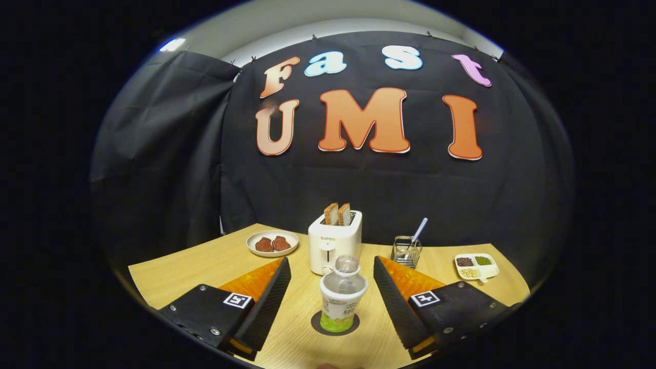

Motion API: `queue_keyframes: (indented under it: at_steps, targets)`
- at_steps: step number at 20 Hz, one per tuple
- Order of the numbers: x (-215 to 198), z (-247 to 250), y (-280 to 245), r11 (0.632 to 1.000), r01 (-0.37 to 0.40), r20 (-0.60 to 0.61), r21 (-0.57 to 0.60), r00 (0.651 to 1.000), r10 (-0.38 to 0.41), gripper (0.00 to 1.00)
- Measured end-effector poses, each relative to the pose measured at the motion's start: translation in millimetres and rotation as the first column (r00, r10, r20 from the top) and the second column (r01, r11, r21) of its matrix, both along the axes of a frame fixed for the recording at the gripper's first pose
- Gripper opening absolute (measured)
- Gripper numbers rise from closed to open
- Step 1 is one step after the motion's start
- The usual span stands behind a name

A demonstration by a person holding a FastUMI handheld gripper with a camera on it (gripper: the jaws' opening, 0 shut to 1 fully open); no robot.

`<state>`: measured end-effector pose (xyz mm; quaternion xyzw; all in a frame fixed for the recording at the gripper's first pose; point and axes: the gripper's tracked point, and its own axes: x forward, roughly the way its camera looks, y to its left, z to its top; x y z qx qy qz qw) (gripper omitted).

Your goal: Take the bottle from table, then pour the juice into the cup, finally place the bottle on the coaster

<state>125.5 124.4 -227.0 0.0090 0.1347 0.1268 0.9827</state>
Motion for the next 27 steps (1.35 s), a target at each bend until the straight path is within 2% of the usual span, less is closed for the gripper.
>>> queue_keyframes:
  at_steps: [6, 11, 15, 18, 23, 27]
  targets:
    - [-20.9, 77.4, -26.3, 0.998, 0.063, 0.092, -0.017, 0.994, -0.062, 0.97]
    - [-54.5, 132.4, -40.1, 0.995, 0.097, 0.118, -0.004, 0.988, -0.096, 0.97]
    - [-82.0, 154.8, -47.1, 0.996, 0.091, 0.106, 0.008, 0.99, -0.091, 0.97]
    - [-91.3, 176.0, -63.0, 0.993, 0.115, 0.133, -0.001, 0.984, -0.114, 0.97]
    - [-105.1, 207.0, -78.1, 0.992, 0.119, 0.163, 0.048, 0.979, -0.126, 0.97]
    - [-110.4, 202.9, -81.5, 0.992, 0.124, 0.16, 0.014, 0.979, -0.125, 0.97]
